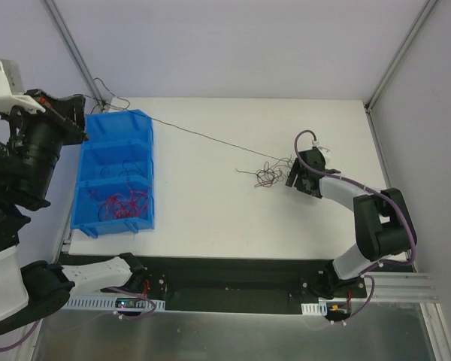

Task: Untangle the cables

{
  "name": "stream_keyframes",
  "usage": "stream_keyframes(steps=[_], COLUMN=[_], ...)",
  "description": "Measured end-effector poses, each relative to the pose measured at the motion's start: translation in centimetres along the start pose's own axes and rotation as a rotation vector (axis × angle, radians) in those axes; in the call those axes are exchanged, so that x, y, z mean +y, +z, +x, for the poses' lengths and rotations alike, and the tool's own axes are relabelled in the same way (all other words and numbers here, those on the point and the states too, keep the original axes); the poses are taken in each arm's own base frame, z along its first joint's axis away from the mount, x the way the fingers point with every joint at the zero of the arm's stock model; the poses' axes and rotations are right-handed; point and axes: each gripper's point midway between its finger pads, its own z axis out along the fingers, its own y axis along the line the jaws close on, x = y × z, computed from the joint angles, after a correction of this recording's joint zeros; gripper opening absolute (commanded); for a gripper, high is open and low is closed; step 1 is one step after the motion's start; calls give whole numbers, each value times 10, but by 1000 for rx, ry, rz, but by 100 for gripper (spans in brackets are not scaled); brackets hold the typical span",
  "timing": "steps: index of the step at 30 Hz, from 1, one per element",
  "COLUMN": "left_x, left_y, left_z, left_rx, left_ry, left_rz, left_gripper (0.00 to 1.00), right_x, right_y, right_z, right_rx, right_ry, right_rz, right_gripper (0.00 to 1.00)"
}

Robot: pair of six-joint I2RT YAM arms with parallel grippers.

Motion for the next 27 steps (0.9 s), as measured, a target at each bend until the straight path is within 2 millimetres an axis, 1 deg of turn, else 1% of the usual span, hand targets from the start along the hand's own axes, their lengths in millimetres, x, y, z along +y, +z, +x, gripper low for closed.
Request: stream_keyframes(steps=[3,6,9,11,13,15,19,22,24,27], left_x=[25,45,65,80,92,106,127,138,143,153], left_y=[-13,-19,-26,-34,-45,-58,-77,-84,-86,-91], left_z=[8,11,5,-4,-10,-15,-16,-17,-19,-24], left_rx=[8,8,-9,-31,-53,-74,-96,-96,-97,-107], left_ry=[27,59,86,93,82,67,44,61,87,172], left_rz=[-81,-166,-262,-323,-358,-391,-452,-509,-541,-594], left_gripper=[0,0,0,0,0,0,0,0,0,0], right_x=[3,1,-3,-5,-7,-4,5,9,8,1], right_y=[-3,-1,0,0,-3,-7,-18,-21,-20,-17], right_z=[1,1,-3,-5,-4,-2,1,-4,-6,-9], right_rx=[-1,2,-6,-14,-23,-35,-66,-90,-94,-97], right_ry=[14,30,57,76,90,92,83,93,110,151], right_rz=[-25,-29,-31,-49,-73,-118,-214,-246,-260,-266], right_gripper=[81,81,81,82,82,83,84,83,83,84])
